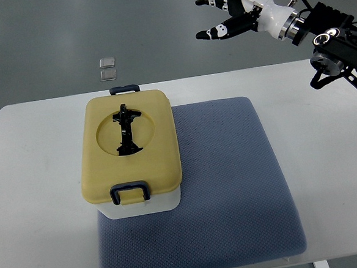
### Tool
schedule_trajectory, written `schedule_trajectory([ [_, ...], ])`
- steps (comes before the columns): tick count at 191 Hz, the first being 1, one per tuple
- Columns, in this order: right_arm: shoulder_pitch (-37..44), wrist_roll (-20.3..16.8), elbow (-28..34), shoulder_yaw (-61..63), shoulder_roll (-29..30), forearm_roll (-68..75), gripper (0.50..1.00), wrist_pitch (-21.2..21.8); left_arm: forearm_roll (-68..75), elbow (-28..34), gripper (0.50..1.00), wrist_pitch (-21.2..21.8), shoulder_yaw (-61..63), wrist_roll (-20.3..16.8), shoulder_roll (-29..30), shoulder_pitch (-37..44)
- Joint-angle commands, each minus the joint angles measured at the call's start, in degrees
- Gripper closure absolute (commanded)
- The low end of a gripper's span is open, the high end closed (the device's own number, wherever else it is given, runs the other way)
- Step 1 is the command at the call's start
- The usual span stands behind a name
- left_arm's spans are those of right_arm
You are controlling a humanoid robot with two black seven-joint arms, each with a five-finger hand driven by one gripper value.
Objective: Open white storage box with right hand
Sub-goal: 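Swing the right hand over the yellow lid toward its black handle, then lower the right hand and close its fingers around the black lid handle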
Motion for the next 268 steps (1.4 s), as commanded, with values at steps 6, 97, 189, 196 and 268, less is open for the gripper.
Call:
schedule_trajectory([
  [6, 2.77, 0.12, 3.9, -0.05, 0.38, -13.43, 0.572, 0.8, 0.0, 0.0, 0.5, -0.01, 0.0, -0.01, 0.0, 0.0],
  [97, 16.21, 1.28, 11.46, -11.3, 7.24, -30.57, 0.576, 0.01, 0.0, 0.0, 0.5, 0.08, 0.0, -0.01, 0.0, 0.0],
  [189, 23.95, 1.28, 13.57, -21.67, 12.34, -43.66, 0.591, -1.75, 0.0, 0.0, 0.5, -0.01, 0.0, -0.01, 0.0, 0.0],
  [196, 24.12, 1.28, 13.3, -22.2, 12.51, -44.1, 0.593, -2.27, 0.0, 0.0, 0.5, -0.01, 0.0, -0.01, 0.0, 0.0],
  [268, 24.21, 1.28, 13.3, -23.61, 12.86, -44.37, 0.65, -3.24, 0.0, 0.0, 0.5, -0.01, 0.0, -0.01, 0.0, 0.0],
])
